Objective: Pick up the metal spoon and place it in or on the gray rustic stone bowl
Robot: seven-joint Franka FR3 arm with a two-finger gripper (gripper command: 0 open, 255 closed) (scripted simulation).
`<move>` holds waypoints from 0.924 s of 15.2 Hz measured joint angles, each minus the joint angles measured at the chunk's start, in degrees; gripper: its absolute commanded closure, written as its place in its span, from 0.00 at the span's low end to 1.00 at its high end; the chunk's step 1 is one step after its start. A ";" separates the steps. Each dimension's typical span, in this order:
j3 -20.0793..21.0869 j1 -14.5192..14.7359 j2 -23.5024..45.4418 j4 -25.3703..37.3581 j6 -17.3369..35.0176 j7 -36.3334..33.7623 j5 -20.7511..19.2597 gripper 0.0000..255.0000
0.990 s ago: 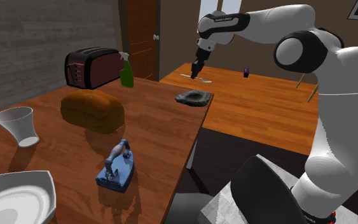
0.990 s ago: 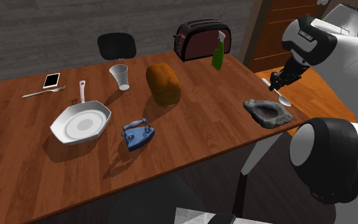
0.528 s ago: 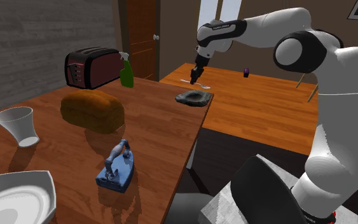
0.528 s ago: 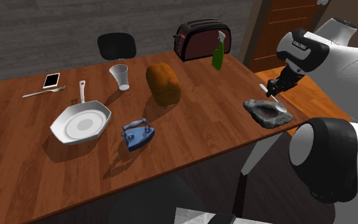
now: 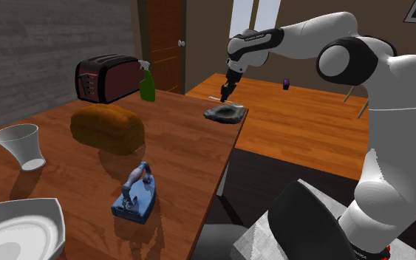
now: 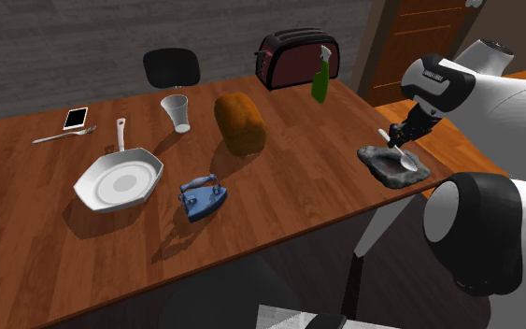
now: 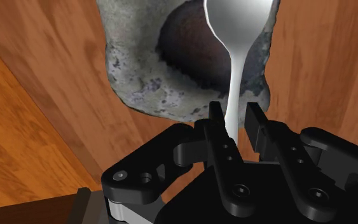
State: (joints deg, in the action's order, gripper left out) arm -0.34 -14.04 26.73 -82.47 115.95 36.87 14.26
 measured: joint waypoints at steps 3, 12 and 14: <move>0.00 -0.01 -0.02 -0.05 0.04 0.02 0.01 0.00; -0.22 -0.49 -0.95 2.59 -3.53 -0.23 -0.20 0.00; -0.34 -0.75 -1.90 3.39 -5.29 -0.29 -0.28 0.00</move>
State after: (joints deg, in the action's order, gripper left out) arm -0.67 -14.79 24.83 -79.08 110.66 36.59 13.99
